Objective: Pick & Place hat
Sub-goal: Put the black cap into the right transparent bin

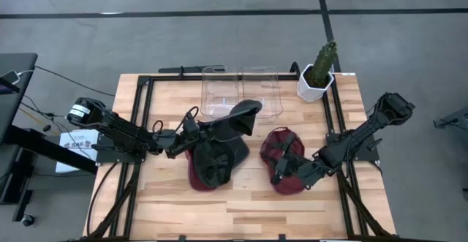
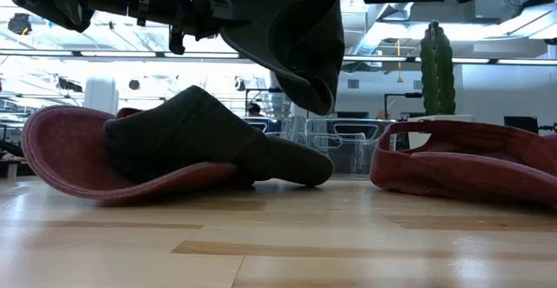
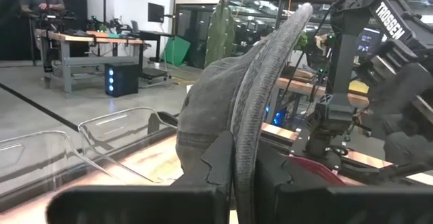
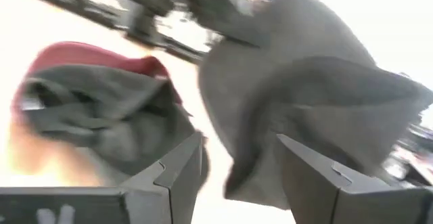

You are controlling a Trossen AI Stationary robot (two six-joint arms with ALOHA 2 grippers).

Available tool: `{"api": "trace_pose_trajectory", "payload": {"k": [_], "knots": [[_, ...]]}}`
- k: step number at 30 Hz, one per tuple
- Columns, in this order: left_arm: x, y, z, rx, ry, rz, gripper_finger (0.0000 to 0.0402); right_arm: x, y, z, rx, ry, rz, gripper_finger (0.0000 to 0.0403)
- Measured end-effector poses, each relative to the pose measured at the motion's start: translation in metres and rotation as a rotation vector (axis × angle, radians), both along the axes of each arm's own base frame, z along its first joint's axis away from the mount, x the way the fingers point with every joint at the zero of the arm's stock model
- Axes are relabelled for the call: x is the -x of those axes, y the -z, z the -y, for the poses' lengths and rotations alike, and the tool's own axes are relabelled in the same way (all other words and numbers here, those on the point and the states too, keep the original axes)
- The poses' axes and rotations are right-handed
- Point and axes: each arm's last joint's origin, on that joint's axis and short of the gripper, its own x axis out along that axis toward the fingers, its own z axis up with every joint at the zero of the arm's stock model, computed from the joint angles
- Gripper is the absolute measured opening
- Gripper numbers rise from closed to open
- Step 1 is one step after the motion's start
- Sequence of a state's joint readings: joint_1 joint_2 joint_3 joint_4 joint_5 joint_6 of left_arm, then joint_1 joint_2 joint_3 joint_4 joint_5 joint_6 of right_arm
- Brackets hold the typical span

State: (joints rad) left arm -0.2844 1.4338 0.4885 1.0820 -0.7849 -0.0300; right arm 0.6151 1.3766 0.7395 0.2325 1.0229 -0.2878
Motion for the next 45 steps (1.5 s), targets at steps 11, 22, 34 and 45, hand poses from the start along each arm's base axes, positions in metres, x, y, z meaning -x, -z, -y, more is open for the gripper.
{"api": "trace_pose_trajectory", "payload": {"k": [11, 22, 34, 45], "knots": [[0.0, 0.0, 0.001, -0.001, 0.011, 0.0, 0.0026, -0.001, 0.001, -0.002, -0.021, -0.098, -0.032, 0.0169], [0.012, -0.014, 0.019, -0.027, 0.087, 0.034, 0.0026, 0.001, 0.0, 0.009, 0.081, 0.189, 0.019, 0.0132], [0.017, -0.019, 0.026, -0.038, 0.119, 0.046, 0.0026, -0.006, 0.002, 0.022, 0.014, 0.225, 0.038, 0.0118], [0.02, -0.022, 0.031, -0.042, 0.145, 0.056, 0.0026, 0.0, -0.013, 0.017, -0.166, 0.095, 0.107, 0.0118]]}}
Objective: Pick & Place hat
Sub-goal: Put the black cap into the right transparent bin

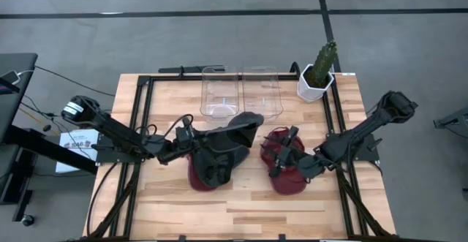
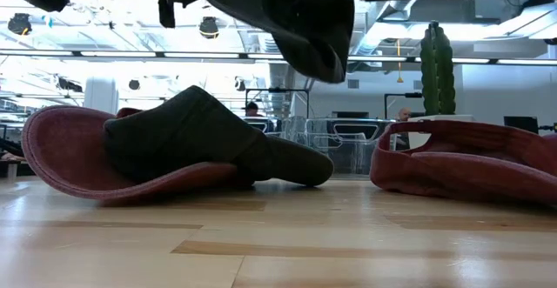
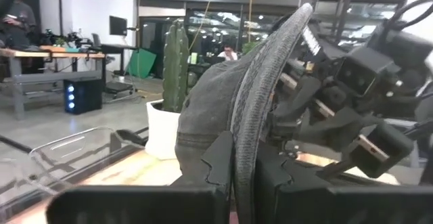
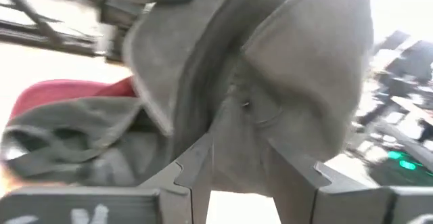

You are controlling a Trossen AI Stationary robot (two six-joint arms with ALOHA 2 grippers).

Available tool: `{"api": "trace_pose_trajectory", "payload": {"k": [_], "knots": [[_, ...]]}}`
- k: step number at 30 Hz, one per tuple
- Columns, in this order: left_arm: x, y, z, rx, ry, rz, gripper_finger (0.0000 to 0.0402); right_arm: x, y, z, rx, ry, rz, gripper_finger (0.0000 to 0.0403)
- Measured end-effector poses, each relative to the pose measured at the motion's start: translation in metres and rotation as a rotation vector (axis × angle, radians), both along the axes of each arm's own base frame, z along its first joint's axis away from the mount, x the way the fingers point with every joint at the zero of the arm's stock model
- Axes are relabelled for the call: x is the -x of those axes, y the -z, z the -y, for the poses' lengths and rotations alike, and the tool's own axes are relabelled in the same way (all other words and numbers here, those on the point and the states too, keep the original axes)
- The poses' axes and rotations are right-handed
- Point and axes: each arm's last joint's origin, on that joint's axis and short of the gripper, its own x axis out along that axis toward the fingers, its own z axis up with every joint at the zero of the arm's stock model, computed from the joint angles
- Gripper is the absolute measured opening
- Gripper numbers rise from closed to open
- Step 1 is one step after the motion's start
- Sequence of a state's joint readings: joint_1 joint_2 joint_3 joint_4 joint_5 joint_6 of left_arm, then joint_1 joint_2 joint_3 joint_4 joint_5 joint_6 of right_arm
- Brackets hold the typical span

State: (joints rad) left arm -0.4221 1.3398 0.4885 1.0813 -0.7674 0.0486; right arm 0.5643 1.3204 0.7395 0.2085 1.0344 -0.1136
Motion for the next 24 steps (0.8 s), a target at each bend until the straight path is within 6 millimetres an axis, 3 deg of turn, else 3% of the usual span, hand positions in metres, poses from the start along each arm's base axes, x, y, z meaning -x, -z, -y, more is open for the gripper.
{"api": "trace_pose_trajectory", "payload": {"k": [3, 9, 17, 24], "knots": [[0.004, -0.004, 0.005, -0.005, 0.05, 0.015, 0.0026, 0.01, 0.001, 0.006, -0.037, -0.037, -0.005, 0.0118], [0.013, -0.011, 0.018, -0.031, 0.116, 0.031, 0.0026, 0.036, 0.008, 0.037, -0.121, -0.059, 0.079, 0.0118], [0.019, -0.014, 0.023, -0.032, 0.144, 0.041, 0.0026, 0.072, 0.025, 0.076, -0.198, -0.37, 0.351, 0.0118], [0.017, -0.016, 0.024, -0.009, 0.293, 0.083, 0.0026, 0.079, 0.032, 0.089, -0.243, -0.363, 0.439, 0.0118]]}}
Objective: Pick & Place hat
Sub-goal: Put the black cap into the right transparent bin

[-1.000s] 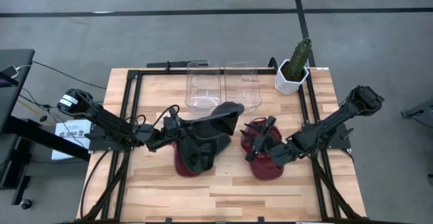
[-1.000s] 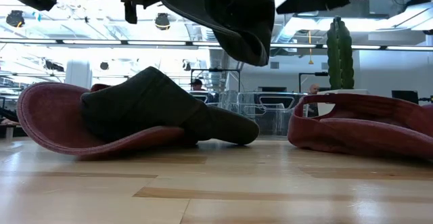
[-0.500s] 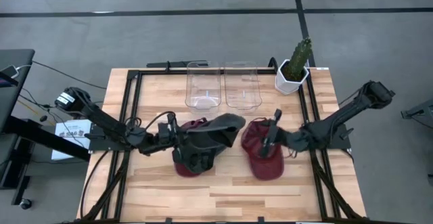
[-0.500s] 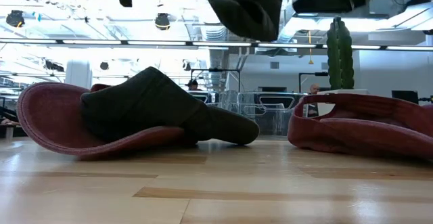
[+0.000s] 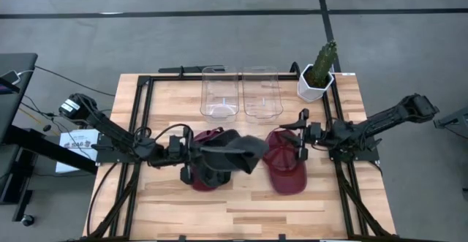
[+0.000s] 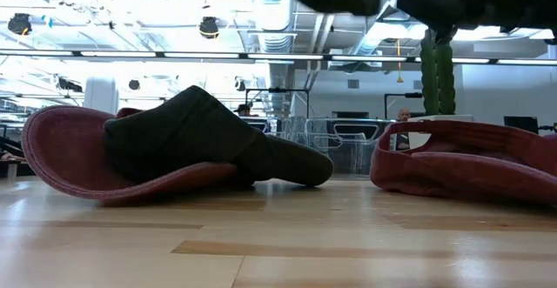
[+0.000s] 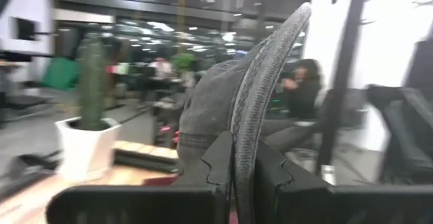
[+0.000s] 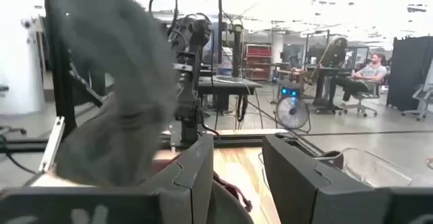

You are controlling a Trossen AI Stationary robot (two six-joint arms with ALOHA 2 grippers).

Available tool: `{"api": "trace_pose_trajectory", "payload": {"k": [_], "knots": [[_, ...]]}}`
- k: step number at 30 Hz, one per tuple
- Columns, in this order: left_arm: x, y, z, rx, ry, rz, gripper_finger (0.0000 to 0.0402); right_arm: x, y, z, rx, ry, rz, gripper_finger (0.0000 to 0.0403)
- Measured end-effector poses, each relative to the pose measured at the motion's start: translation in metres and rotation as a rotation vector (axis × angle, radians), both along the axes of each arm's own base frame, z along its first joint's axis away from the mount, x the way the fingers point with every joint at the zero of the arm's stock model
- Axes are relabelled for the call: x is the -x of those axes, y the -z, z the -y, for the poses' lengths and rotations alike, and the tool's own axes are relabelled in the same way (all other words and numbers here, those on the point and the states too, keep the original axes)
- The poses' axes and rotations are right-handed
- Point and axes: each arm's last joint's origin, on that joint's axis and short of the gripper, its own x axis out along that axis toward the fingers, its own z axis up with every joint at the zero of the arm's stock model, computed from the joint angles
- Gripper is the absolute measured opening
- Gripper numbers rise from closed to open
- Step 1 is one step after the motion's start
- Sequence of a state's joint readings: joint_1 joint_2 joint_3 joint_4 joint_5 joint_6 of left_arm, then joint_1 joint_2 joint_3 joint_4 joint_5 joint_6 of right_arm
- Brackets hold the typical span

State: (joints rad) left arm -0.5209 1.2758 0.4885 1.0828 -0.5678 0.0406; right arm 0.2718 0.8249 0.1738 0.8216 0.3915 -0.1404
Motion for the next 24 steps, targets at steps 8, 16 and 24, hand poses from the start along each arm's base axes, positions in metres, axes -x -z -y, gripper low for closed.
{"api": "trace_pose_trajectory", "payload": {"k": [8, 16, 24], "knots": [[-0.004, 0.0, -0.006, 0.007, 0.03, 0.01, 0.0026, -0.003, 0.003, -0.002, -0.003, -0.046, -0.019, 0.0119], [-0.004, 0.0, -0.006, 0.005, 0.028, 0.007, 0.0026, -0.004, 0.004, -0.003, 0.002, -0.075, -0.024, 0.0162], [-0.004, 0.0, -0.006, 0.005, 0.028, 0.007, 0.0026, -0.013, 0.006, -0.005, 0.018, -0.074, -0.033, 0.0235]]}}
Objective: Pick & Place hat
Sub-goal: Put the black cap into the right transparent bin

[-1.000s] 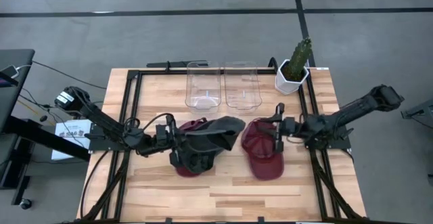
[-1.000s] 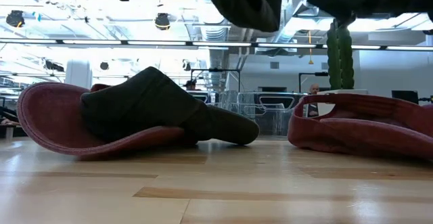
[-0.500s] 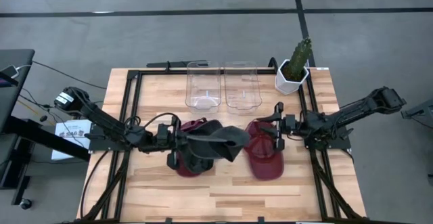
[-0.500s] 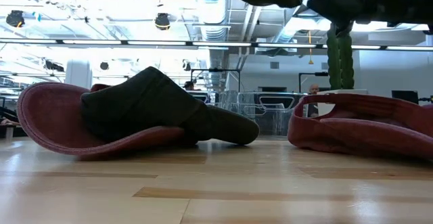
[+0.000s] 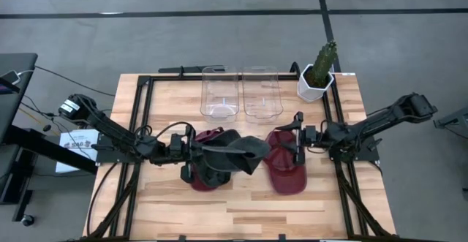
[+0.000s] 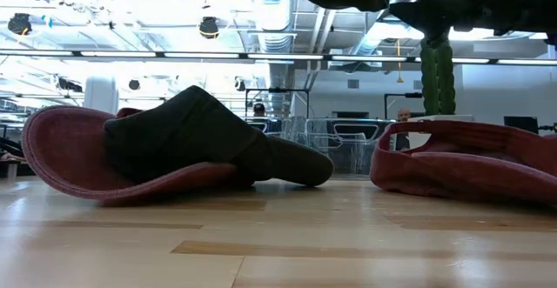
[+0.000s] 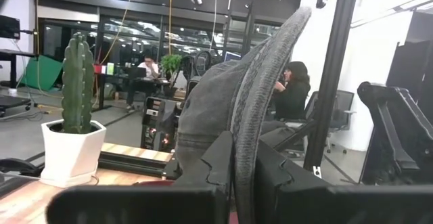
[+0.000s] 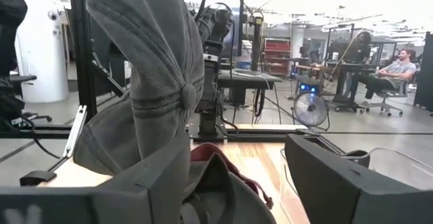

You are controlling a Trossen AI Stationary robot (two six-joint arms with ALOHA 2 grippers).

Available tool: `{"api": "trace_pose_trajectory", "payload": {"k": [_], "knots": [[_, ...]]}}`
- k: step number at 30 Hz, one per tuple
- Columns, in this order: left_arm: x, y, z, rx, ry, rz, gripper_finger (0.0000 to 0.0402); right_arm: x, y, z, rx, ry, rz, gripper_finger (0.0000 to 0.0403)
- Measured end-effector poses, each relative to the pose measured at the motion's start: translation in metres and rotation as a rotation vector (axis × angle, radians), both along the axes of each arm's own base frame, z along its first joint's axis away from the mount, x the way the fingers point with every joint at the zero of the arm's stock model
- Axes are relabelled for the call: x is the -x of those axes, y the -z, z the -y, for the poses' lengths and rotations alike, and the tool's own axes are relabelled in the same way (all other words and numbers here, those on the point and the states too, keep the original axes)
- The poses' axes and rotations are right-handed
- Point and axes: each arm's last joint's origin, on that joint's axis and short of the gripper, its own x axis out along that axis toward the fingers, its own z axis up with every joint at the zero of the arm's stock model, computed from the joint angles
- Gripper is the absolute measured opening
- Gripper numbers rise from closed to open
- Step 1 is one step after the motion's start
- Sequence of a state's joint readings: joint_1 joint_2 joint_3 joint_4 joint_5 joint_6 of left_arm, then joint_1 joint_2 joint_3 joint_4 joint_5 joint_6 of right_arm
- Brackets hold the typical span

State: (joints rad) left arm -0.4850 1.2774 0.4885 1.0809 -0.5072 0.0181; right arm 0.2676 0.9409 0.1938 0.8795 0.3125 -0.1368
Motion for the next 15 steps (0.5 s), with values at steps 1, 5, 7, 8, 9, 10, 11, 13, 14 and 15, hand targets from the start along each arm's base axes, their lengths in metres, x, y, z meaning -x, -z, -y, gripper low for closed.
{"api": "trace_pose_trajectory", "payload": {"k": [1, 5, 7, 8, 9, 10, 11, 13, 14, 15], "knots": [[0.0, 0.0, 0.0, 0.0, 0.0, 0.0, 0.0026, -0.003, 0.0, -0.001, 0.003, 0.0, -0.006, 0.0241], [0.0, 0.0, 0.0, -0.001, 0.0, 0.0, 0.0026, -0.015, 0.0, -0.004, 0.04, 0.003, -0.046, 0.0249], [0.0, 0.0, 0.0, -0.001, 0.0, 0.0, 0.0026, -0.02, -0.001, -0.005, 0.044, 0.005, -0.056, 0.0249], [0.0, 0.0, 0.0, -0.002, 0.0, 0.0, 0.0026, -0.023, -0.001, -0.006, 0.046, 0.004, -0.061, 0.0249], [0.0, 0.0, 0.0, -0.002, 0.0, -0.001, 0.0026, -0.026, -0.001, -0.007, 0.047, 0.004, -0.066, 0.0249], [0.0, 0.0, 0.0, -0.003, -0.001, -0.001, 0.0026, -0.028, -0.001, -0.007, 0.05, 0.004, -0.073, 0.0249], [0.0, 0.0, 0.0, -0.004, -0.001, -0.002, 0.0026, -0.03, -0.001, -0.008, 0.052, 0.004, -0.078, 0.0249], [0.0, 0.0, 0.0, -0.005, -0.001, -0.003, 0.0026, -0.033, -0.001, -0.009, 0.052, 0.003, -0.08, 0.0249], [0.0, 0.0, 0.0, -0.005, -0.001, -0.003, 0.0026, -0.035, -0.001, -0.01, 0.053, 0.003, -0.084, 0.0249], [0.0, 0.0, 0.0, -0.005, -0.001, -0.004, 0.0026, -0.036, -0.001, -0.01, 0.054, 0.003, -0.087, 0.0249]]}}
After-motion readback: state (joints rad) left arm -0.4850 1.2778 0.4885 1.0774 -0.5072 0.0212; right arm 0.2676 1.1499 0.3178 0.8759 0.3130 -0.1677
